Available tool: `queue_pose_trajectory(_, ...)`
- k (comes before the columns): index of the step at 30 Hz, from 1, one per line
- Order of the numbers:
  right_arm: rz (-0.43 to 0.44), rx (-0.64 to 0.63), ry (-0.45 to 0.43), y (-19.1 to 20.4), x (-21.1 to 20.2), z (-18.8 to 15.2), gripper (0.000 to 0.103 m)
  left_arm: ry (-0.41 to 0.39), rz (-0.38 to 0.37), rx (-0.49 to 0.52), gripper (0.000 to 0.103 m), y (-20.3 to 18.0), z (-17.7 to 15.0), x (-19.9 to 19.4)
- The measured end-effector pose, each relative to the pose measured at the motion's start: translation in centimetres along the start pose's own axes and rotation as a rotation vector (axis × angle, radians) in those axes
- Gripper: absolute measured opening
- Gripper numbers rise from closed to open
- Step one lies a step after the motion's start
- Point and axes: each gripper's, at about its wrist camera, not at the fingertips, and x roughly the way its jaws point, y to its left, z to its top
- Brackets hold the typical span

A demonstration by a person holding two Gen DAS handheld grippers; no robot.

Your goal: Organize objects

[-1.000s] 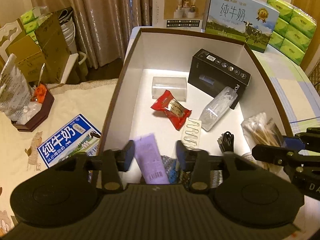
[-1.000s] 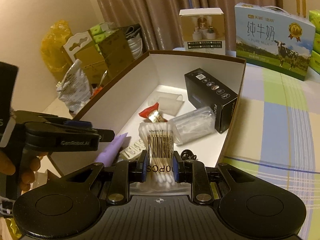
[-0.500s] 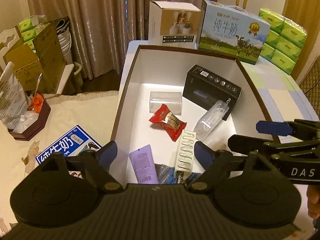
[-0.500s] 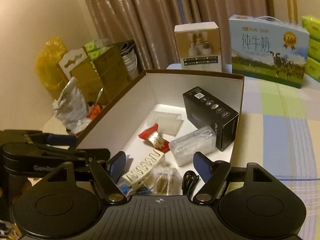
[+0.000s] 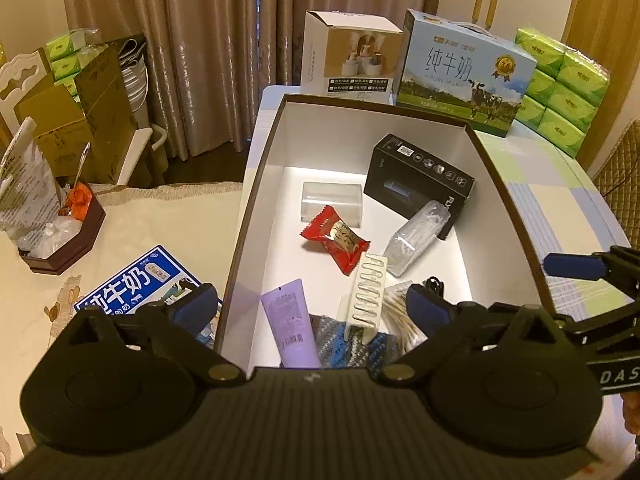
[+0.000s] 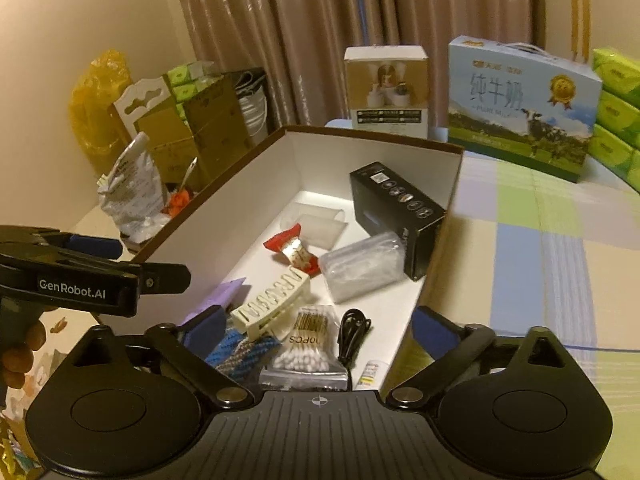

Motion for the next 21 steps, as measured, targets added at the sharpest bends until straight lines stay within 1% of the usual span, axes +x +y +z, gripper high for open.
queue_pose_trajectory(1,0.003,0.009,-0.006,-0.1,-0.4,-0.1,0.101,-0.002,0.002,0.000,0.100,-0.1,-0.1,-0.3)
queue_pose_trajectory(4,-0.011,0.027,-0.018,-0.4,-1.7,-0.4,0.101,-0.017,0.007,0.003,0.102,-0.5,-0.5,-1.2)
queue_pose_trajectory(10,-0.043,0.050,-0.019,-1.3,-4.0,-1.5,0.101,-0.042,-0.010,0.000,0.102,-1.7,-1.6,-3.4)
queue_pose_trajectory(14,-0.056,0.089,-0.017,-2.3,-5.5,-2.4,0.101,-0.055,0.019,0.017,0.102,-3.2,-2.4,-4.6)
queue_pose_trajectory(21,-0.082,0.130,-0.020,-4.5,-9.0,-4.4,0.101,-0.052,-0.003,0.028,0.102,-6.2,-4.0,-6.2)
